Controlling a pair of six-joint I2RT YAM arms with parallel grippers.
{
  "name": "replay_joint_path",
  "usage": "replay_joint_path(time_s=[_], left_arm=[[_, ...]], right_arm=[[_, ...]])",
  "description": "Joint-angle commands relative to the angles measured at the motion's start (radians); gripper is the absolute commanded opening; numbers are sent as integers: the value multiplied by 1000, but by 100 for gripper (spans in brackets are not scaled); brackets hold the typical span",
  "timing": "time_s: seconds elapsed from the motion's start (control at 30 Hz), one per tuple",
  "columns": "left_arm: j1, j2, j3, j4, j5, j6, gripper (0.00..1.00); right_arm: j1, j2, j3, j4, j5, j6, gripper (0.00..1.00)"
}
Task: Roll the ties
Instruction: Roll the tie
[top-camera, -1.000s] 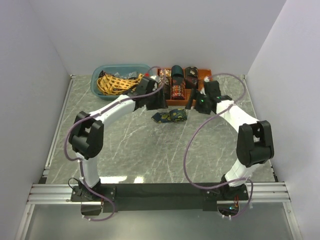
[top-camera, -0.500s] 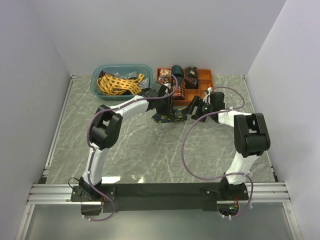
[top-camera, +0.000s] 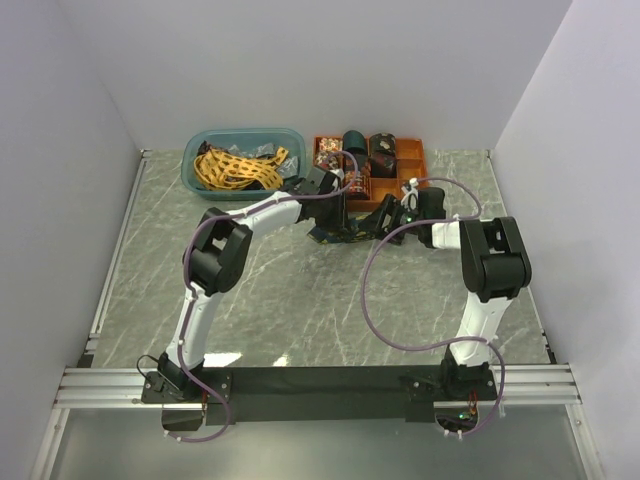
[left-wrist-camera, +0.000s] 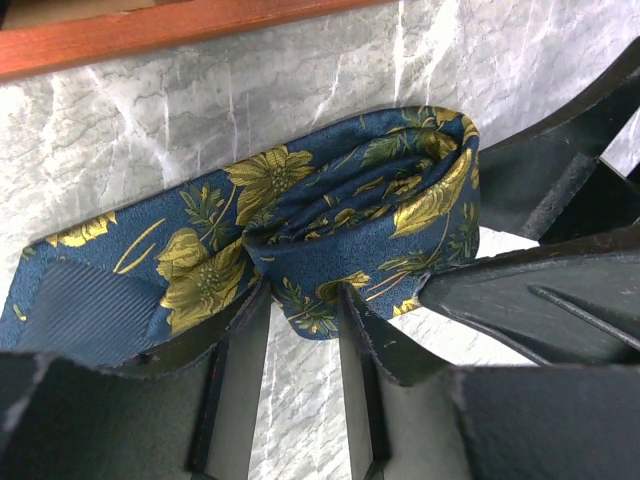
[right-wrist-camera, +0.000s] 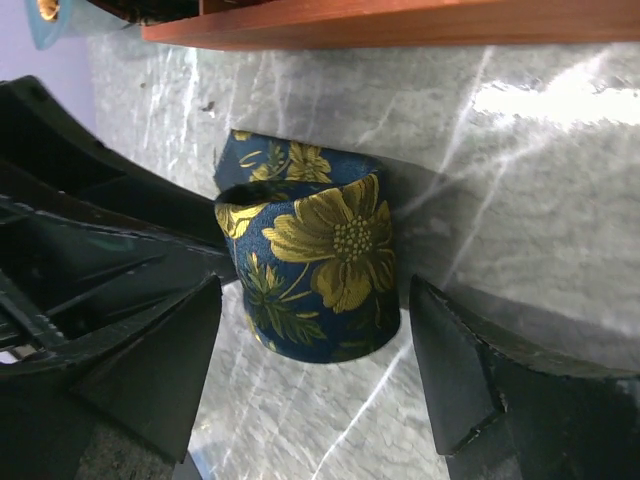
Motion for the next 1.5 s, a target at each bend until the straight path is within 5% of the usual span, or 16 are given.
replay_joint_path(time_s=[0.0, 0.17, 0.3, 0.4, 0.5, 0.67, 0.93, 1.1, 1.37, 1.47], left_arm=[[8, 21, 28, 8, 9, -8, 38], [17, 32, 22, 20, 42, -23, 38], [19, 24, 10, 27, 59, -31, 41], [22, -6, -27, 34, 49, -36, 47], [39, -66, -87, 40, 40, -37, 66], [106, -251, -254, 63, 11, -20, 83], [221, -555, -535, 45, -133, 55, 82], [249, -658, -642, 76, -138, 107, 80], [99, -524, -538, 91, -61, 107, 58], [47, -467, -515, 102, -46, 96, 38]], right_arm=[[9, 38, 32, 22, -33, 5, 81], [35, 64, 44, 51, -30, 19, 74], [46, 71, 59, 47, -21, 5, 51], [46, 54, 70, -2, 1, -30, 15], [48, 14, 94, -109, 53, -99, 0], [46, -54, 167, -408, 133, -270, 0], [58, -101, 283, -812, 200, -469, 0], [72, -143, 259, -826, 15, -530, 0], [105, -123, 243, -788, -62, -527, 0], [103, -106, 236, -750, -70, -510, 0]])
